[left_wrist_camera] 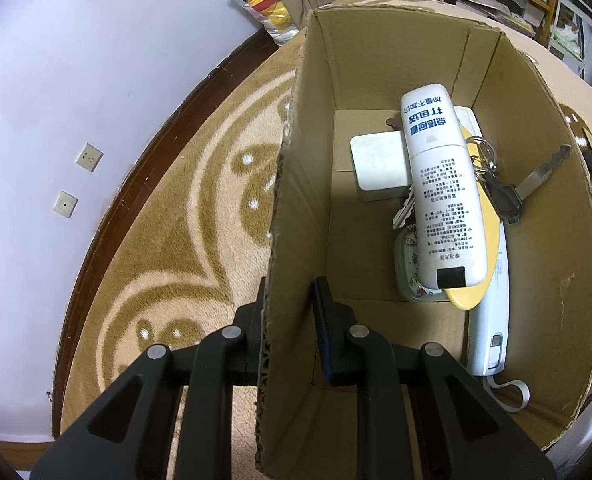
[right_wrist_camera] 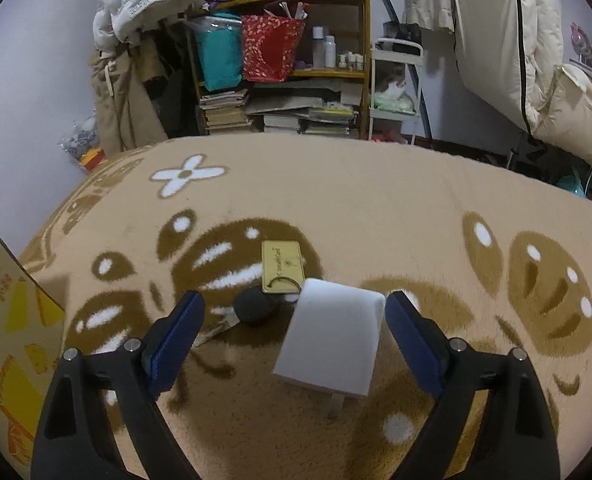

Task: Organize rigid objects
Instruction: 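Move the right gripper back to the carpet and grasp the white charger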

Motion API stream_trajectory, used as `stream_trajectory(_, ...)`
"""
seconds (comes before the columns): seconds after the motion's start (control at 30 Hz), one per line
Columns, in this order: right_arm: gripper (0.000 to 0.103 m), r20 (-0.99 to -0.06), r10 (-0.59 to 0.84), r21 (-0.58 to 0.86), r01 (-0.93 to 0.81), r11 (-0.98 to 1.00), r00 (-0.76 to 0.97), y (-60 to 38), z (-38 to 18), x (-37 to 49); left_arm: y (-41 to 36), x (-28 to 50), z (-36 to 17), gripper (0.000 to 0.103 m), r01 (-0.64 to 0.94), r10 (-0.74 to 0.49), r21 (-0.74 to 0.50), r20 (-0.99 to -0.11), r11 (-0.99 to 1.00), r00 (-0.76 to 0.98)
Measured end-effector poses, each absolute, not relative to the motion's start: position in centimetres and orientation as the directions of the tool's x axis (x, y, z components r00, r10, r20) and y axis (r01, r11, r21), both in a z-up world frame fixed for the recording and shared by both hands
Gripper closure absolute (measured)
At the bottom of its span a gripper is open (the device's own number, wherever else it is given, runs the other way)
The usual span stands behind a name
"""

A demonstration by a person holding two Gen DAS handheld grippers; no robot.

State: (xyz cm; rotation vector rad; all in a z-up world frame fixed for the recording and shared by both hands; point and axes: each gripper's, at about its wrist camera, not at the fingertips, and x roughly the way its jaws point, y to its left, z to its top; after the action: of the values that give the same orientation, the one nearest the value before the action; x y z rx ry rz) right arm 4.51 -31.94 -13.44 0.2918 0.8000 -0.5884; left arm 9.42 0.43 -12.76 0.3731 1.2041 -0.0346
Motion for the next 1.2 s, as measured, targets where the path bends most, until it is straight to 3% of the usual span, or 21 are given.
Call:
stream_trajectory(0.17, 0.012, -0.770, -0.375, 0.028, 0.614, 0.788, 0.516, -32.4, -14.4, 4.6, 0.4, 9.4, -12.8, 0.084, 0.221, 0.169, 0.262, -0.915, 0.939, 0.365)
stream_trajectory(0.5, 0.040, -0.829, -0.312, 0.095, 0.666, 0.740, 0.464, -34.7, -16.1, 4.2, 0.5, 9.5, -12.9, 0.084, 0.223, 0.168, 0.261, -0.916, 0.939, 0.365)
stream_trajectory(0.77, 0.047, -0.828, -0.294, 0.130, 0.674, 0.727, 0.477, -34.9, -15.9, 3.3, 0.5, 9.5, -12.9, 0.084, 0.224, 0.170, 0.265, -0.915, 0.938, 0.366)
stream_trajectory(1.2, 0.047, -0.789, -0.273, 0.179, 0.631, 0.755, 0.550, -33.6, -13.1, 2.7, 0.5, 9.4, -12.8, 0.084, 0.223, 0.169, 0.262, -0.915, 0.939, 0.365)
